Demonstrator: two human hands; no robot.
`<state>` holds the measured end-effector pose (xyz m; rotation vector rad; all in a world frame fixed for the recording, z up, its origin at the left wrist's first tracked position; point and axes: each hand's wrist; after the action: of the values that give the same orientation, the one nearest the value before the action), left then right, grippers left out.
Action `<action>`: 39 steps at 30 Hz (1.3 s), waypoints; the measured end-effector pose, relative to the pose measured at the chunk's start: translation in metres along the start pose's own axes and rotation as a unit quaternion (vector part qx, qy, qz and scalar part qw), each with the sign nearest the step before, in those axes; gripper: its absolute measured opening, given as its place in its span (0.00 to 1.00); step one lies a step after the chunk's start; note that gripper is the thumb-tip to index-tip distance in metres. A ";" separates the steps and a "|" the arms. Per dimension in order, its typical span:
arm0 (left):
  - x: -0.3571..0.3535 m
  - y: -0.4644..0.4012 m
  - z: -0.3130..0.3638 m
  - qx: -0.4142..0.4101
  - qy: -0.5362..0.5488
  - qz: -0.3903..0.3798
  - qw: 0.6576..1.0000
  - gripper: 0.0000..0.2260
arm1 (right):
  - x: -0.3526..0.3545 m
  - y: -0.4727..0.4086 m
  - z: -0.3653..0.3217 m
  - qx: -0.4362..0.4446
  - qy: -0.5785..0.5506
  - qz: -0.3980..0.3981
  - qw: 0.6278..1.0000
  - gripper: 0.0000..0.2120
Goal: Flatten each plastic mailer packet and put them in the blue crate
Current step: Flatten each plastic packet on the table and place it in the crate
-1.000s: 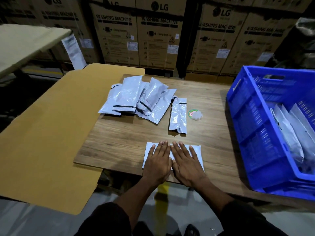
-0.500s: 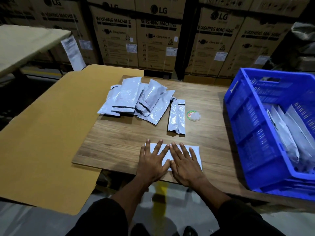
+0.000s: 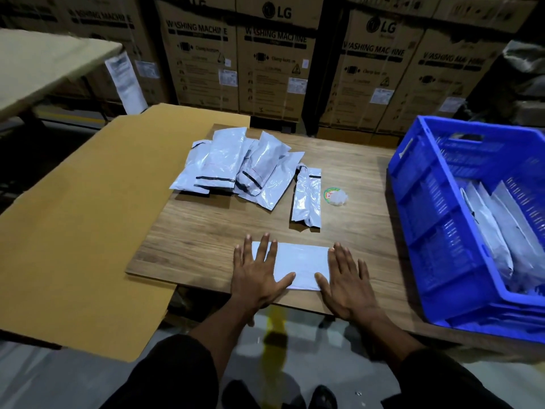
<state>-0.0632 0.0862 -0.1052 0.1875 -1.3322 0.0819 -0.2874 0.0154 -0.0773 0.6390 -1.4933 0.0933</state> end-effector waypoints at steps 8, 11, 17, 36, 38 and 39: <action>0.015 -0.001 0.030 -0.056 0.209 0.071 0.974 0.37 | 0.017 -0.005 -0.030 0.048 0.055 0.117 0.990 0.31; 0.013 -0.003 0.044 -0.065 0.343 0.049 0.936 0.37 | 0.006 -0.011 -0.058 0.176 0.058 0.055 0.981 0.34; -0.005 -0.001 0.039 -0.073 0.286 0.067 0.953 0.37 | -0.009 -0.013 -0.063 0.178 0.056 0.019 0.982 0.40; -0.002 0.000 -0.008 0.023 0.004 0.005 1.000 0.35 | 0.005 0.013 0.015 0.036 0.012 -0.011 0.999 0.47; 0.002 -0.002 -0.009 0.015 0.001 -0.021 1.000 0.36 | 0.005 0.019 0.018 0.095 0.061 0.046 0.993 0.42; 0.005 -0.005 -0.011 0.008 -0.003 -0.032 0.999 0.36 | 0.005 0.019 0.017 0.141 0.090 0.070 0.983 0.37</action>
<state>-0.0510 0.0834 -0.1032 0.2444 -1.3316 0.0384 -0.3103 0.0225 -0.0666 0.7307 -1.3591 0.4667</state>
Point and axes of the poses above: each hand's wrist, its own y-axis away from the middle knuckle, its own x-axis out of the back of the hand, z = x × y, and after that the axes turned 10 degrees about -z, right-handed
